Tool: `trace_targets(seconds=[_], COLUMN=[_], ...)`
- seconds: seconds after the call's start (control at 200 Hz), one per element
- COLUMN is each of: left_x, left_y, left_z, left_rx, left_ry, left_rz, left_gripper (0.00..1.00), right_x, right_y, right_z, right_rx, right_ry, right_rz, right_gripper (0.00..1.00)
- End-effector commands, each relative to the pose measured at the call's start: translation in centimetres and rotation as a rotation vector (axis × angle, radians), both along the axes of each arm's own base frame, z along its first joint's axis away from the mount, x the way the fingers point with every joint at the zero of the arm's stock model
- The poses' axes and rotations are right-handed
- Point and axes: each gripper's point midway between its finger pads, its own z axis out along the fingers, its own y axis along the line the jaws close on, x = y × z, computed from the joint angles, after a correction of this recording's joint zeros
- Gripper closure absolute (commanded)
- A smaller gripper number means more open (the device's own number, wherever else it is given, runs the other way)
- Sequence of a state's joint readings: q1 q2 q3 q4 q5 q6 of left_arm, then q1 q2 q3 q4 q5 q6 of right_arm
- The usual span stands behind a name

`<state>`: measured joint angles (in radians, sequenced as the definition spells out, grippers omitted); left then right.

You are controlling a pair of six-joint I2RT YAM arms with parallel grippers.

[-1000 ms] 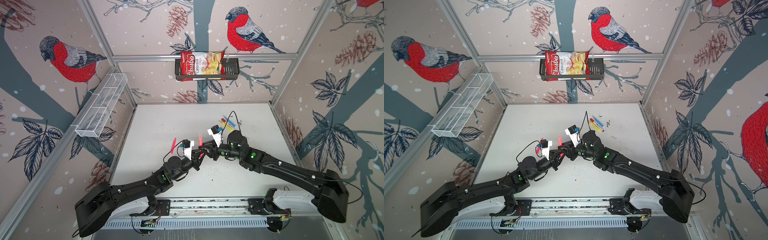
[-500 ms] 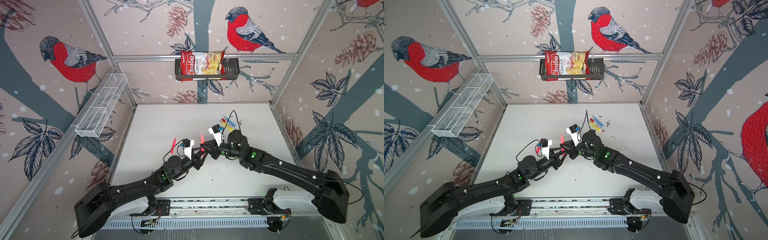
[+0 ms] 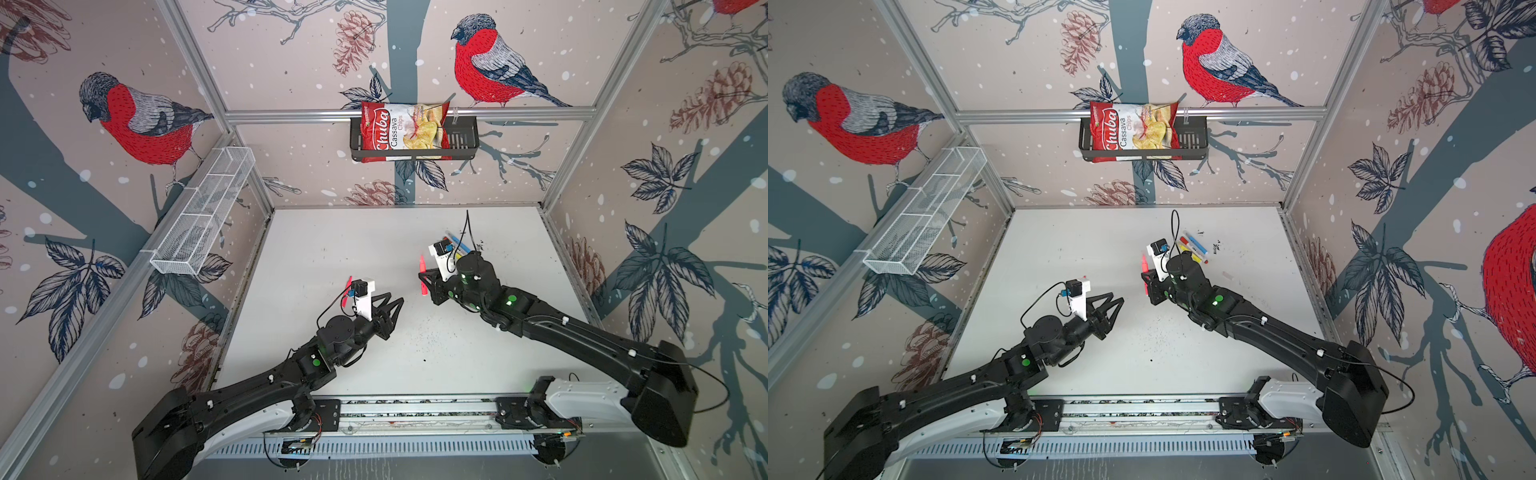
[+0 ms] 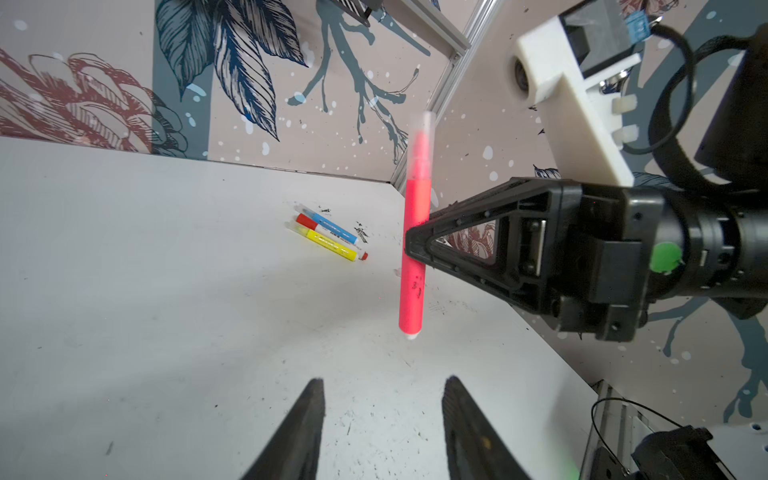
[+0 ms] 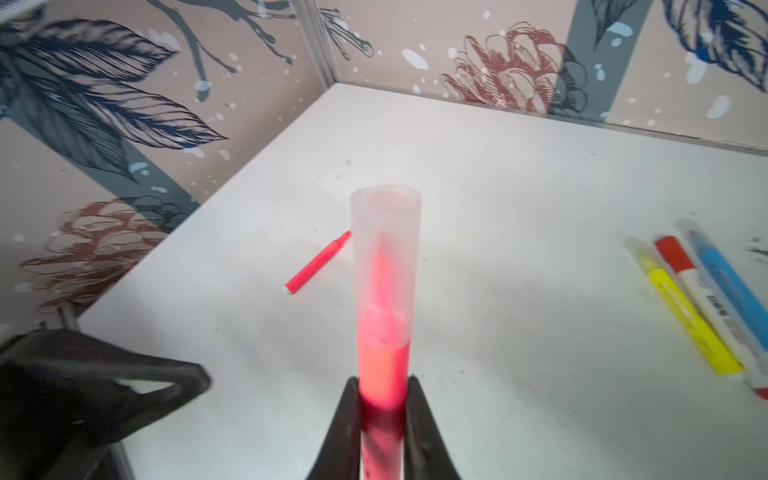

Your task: Insert the pens into the pen caps

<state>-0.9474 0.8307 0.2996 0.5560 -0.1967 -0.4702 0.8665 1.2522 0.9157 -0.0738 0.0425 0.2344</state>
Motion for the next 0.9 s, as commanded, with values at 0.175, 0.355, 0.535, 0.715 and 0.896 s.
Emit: trace_targets(seconds=[0.175, 0.355, 0.535, 0.715, 0.896], left_x=[0.3, 0.0, -0.2, -0.3, -0.6], left_y=[2.0, 2.7, 3.5, 4.3, 5.0], left_z=[-1.0, -1.0, -0.9, -0.3, 0.2], left_rx=[0.047, 0.039, 0.036, 0.029, 0.011], left_ry=[0.009, 0.004, 0.0, -0.013, -0.025], left_rz=[0.086, 0.095, 0.115, 0.135, 0.147], left_gripper=[0.53, 0.53, 0.53, 0.53, 0.53], right_x=[5.2, 7.1, 8.7, 10.4, 12.6], right_y=[-4.5, -5.0, -4.3, -4.1, -5.1], right_z=[-7.3, -11.7, -14.2, -16.6, -18.3], right_rx=[-0.383, -0.593, -0.734, -0.852, -0.945], right_ry=[0.086, 0.134, 0.122, 0.133, 0.131], right_rz=[-0.201, -0.224, -0.181, -0.115, -0.09], right_gripper=[0.97, 0.98, 0.98, 0.97, 0.98])
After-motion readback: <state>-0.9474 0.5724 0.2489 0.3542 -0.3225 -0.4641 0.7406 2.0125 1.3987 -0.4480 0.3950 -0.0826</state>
